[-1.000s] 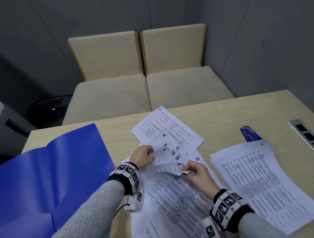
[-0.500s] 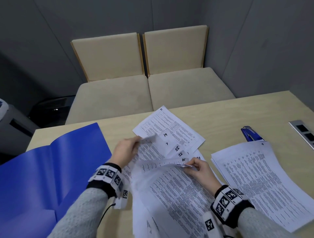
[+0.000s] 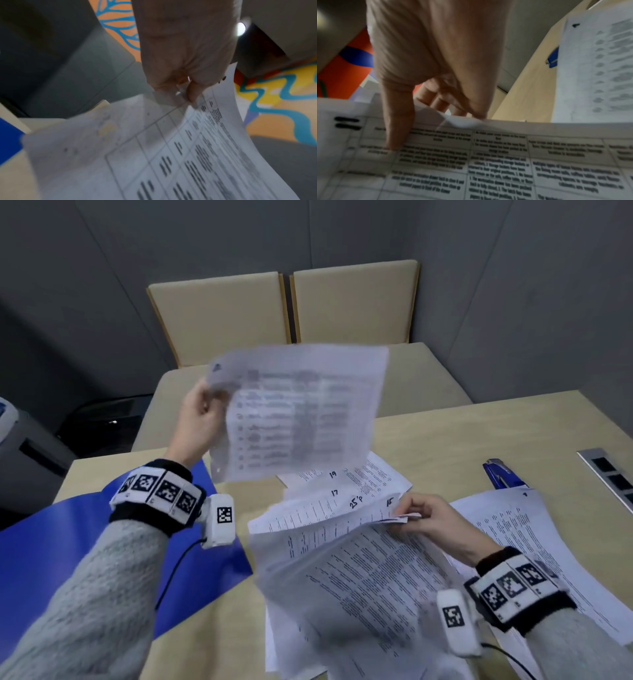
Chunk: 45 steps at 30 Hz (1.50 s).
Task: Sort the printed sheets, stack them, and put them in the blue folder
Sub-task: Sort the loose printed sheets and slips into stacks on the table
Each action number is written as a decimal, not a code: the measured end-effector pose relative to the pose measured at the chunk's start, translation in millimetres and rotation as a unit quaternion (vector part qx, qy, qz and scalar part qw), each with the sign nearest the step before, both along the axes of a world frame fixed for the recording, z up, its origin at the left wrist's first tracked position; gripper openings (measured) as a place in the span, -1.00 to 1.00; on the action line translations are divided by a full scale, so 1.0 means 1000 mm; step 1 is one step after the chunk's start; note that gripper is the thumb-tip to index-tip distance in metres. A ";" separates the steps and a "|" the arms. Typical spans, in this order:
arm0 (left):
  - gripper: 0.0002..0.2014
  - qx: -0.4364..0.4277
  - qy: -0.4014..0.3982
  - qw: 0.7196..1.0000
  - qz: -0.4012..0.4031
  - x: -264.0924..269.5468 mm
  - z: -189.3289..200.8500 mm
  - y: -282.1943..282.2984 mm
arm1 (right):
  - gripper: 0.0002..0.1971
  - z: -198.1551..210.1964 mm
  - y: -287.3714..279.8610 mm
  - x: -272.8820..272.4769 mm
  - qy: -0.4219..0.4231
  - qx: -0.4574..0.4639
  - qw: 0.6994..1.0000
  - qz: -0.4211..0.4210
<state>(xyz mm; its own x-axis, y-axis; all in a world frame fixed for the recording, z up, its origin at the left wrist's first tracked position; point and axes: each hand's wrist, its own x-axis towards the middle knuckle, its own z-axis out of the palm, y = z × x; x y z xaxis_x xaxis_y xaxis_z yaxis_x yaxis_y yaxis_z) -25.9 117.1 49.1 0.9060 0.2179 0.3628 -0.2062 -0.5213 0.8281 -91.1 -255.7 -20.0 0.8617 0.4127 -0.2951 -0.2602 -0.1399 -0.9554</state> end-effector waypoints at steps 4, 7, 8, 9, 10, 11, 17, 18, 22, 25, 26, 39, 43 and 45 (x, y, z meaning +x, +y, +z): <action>-0.78 0.052 0.160 0.978 -0.127 0.003 -0.022 -0.030 | -0.79 0.024 0.000 0.005 -0.009 0.019 0.999 0.029; -0.90 0.142 0.275 0.932 -0.191 -0.009 -0.042 -0.063 | -0.76 0.023 0.007 0.007 -0.004 0.029 1.000 -0.004; -0.91 0.161 0.301 0.916 -0.211 -0.015 -0.048 -0.075 | -0.70 0.019 0.012 0.007 0.002 0.030 0.999 -0.026; -0.89 0.169 0.318 0.903 -0.235 -0.018 -0.055 -0.084 | -0.61 0.012 0.016 0.007 -0.001 0.024 0.999 -0.048; -0.86 0.171 0.327 0.892 -0.262 -0.023 -0.060 -0.093 | -0.51 0.004 0.020 0.007 -0.007 0.013 0.998 -0.063; -0.83 0.170 0.335 0.881 -0.287 -0.027 -0.068 -0.099 | -0.41 -0.006 0.023 0.007 -0.016 -0.001 0.998 -0.066; -0.70 0.147 0.334 0.860 -0.358 -0.042 -0.114 -0.116 | -0.89 -0.043 0.038 0.002 -0.126 -0.232 0.964 -0.039; -0.68 0.124 0.346 0.865 -0.342 -0.043 -0.116 -0.117 | -0.92 -0.047 0.038 0.000 -0.139 -0.243 0.959 -0.046; -0.76 0.144 0.319 0.925 -0.151 -0.034 -0.141 -0.105 | -0.94 -0.060 0.033 -0.007 -0.103 -0.208 0.969 -0.088; -0.66 0.271 0.334 0.896 -0.112 -0.030 -0.160 -0.099 | -0.95 -0.063 0.029 -0.008 -0.098 -0.158 0.977 -0.103; -0.61 0.282 0.350 0.886 -0.115 -0.030 -0.162 -0.100 | -0.95 -0.063 0.027 -0.008 -0.098 -0.144 0.979 -0.104; -0.69 0.377 0.081 0.911 -0.144 -0.035 -0.151 -0.098 | -0.72 -0.062 0.020 -0.008 -0.118 -0.172 0.972 -0.105; -0.68 0.346 0.085 0.925 -0.133 -0.040 -0.143 -0.091 | -0.79 -0.058 0.020 -0.009 -0.102 -0.124 0.980 -0.121; -0.67 0.334 0.079 0.933 -0.104 -0.043 -0.130 -0.085 | -0.81 -0.059 0.018 -0.010 -0.102 -0.111 0.981 -0.124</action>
<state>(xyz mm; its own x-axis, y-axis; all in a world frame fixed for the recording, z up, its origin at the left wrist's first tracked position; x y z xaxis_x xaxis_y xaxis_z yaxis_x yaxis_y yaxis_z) -68.9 32.6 -81.3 0.9571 -0.1969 0.2124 -0.2640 -0.8946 0.3605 -100.9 -238.0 -79.3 0.9778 0.1285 -0.1657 -0.1197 -0.3065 -0.9443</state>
